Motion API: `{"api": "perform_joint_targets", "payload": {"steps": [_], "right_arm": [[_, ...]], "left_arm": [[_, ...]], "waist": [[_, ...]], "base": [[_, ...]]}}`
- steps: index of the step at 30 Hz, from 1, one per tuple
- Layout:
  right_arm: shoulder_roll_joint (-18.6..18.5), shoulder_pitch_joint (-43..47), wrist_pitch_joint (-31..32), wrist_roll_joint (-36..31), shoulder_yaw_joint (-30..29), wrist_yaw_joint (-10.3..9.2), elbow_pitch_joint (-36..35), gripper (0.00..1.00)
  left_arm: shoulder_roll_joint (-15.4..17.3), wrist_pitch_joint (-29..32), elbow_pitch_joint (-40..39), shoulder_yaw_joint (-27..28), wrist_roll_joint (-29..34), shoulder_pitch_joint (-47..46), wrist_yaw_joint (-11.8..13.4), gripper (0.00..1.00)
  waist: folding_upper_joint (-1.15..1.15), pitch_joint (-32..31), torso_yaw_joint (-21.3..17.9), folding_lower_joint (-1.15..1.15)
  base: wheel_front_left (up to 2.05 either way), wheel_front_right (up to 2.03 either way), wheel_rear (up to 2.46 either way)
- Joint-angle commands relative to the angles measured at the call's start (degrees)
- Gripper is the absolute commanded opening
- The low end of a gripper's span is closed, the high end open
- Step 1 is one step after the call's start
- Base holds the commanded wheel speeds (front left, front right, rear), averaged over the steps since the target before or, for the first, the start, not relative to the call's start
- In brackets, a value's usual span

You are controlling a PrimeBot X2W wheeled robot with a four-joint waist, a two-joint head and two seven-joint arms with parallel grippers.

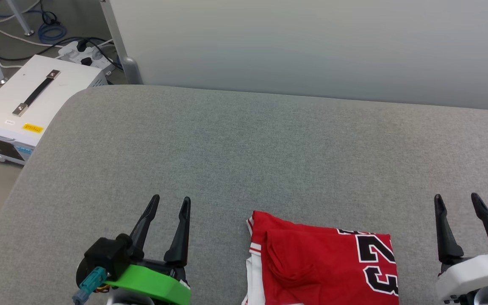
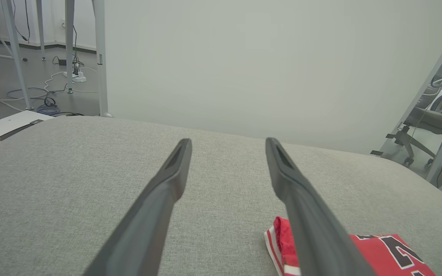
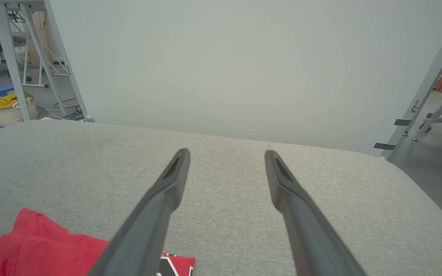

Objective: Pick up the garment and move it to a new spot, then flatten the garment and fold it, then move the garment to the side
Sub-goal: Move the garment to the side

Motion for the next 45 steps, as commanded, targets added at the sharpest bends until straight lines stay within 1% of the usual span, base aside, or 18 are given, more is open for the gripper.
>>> {"api": "perform_joint_targets", "payload": {"steps": [1, 5, 11, 15, 17, 22, 28, 29, 30, 31, 39, 41, 43, 45], "right_arm": [[-0.1, 1.0, 1.6, 0.4, 0.3, -0.04, 0.6, 1.0], [-0.5, 1.7, 9.0, 1.9, 1.7, -0.04, 1.9, 1.0], [-0.5, 2.4, 23.6, 4.8, 4.3, -0.04, 3.7, 1.0], [-0.3, 2.3, 30.7, 5.3, 4.8, -0.04, 4.8, 1.0], [0.0, 2.0, 33.2, 5.6, 4.6, -0.04, 5.4, 1.0], [0.5, 1.0, 37.1, 5.4, 5.5, -0.04, 7.2, 1.0], [-0.1, 0.4, 39.8, 6.3, 9.1, -0.04, 10.6, 1.0], [-0.4, 0.3, 40.0, 6.3, 9.8, -0.04, 11.2, 0.45], [-0.8, 0.2, 40.0, 6.2, 10.3, -0.04, 11.6, 0.1], [-1.2, 0.1, 39.8, 6.2, 10.7, -0.04, 12.0, 0.0], [-4.0, -1.8, 35.6, 5.4, 12.0, -0.04, 12.0, 0.0], [-5.6, -2.6, 34.4, 4.8, 12.9, -0.04, 11.0, 0.0], [-7.9, -3.5, 33.7, 3.9, 14.4, -0.04, 9.7, 0.0], [-11.1, -4.8, 33.1, 2.5, 15.9, -0.04, 8.0, 0.0]], "left_arm": [[0.1, -0.3, -0.3, 0.0, 0.2, 0.2, -0.2, 1.0], [0.2, -0.3, -0.1, -0.5, 0.2, -0.2, -0.2, 1.0], [0.3, -0.3, 0.1, -1.2, 0.1, -1.5, -0.2, 1.0], [0.3, -0.3, 0.2, -1.5, 0.0, -2.4, -0.2, 1.0], [0.2, -0.3, 0.3, -1.7, 0.0, -2.8, -0.2, 1.0], [0.3, -0.3, 0.5, -2.2, -0.2, -4.0, -0.2, 1.0], [0.4, -0.3, 0.9, -2.3, -0.3, -4.7, -0.2, 1.0], [0.5, -0.3, 1.1, -2.4, -0.3, -4.7, -0.2, 1.0], [0.5, -0.3, 1.2, -2.4, -0.3, -4.7, -0.2, 1.0], [0.5, -0.3, 1.3, -2.6, -0.3, -4.7, -0.2, 1.0], [0.9, -0.3, 1.5, -3.2, -0.4, -4.2, -0.2, 1.0], [1.0, -0.3, 1.3, -3.5, -0.3, -3.9, -0.2, 1.0], [1.2, -0.3, 0.9, -4.1, -0.3, -3.7, -0.2, 1.0], [1.4, -0.3, 0.3, -4.7, -0.1, -3.6, -0.2, 1.0]], "waist": [[0.0, 0.4, 0.1, 0.0], [0.0, 1.5, 0.5, 0.0], [0.0, 4.1, 1.5, 0.0], [0.0, 5.9, 2.3, 0.0], [0.0, 6.7, 2.7, 0.0], [0.0, 8.3, 3.6, 0.0], [0.0, 8.8, 3.9, 0.0], [0.0, 8.7, 3.9, 0.0], [0.0, 8.6, 3.9, 0.0], [0.0, 8.4, 3.8, 0.0], [0.0, 5.9, 2.0, 0.0], [0.0, 5.3, 1.1, 0.0], [0.0, 4.8, -0.2, 0.0], [0.0, 4.6, -1.8, 0.0]], "base": [[0.0, 0.0, 0.0], [0.0, 0.0, 0.0], [0.0, 0.0, 0.0], [0.0, 0.0, 0.0], [0.0, 0.0, 0.0], [0.0, 0.0, 0.0], [0.0, 0.0, 0.0], [0.0, 0.0, 0.0], [0.0, 0.0, 0.0], [0.0, 0.0, 0.0], [0.0, 0.0, 0.0], [0.0, 0.0, 0.0], [0.0, 0.0, 0.0], [0.0, 0.0, 0.0]]}}
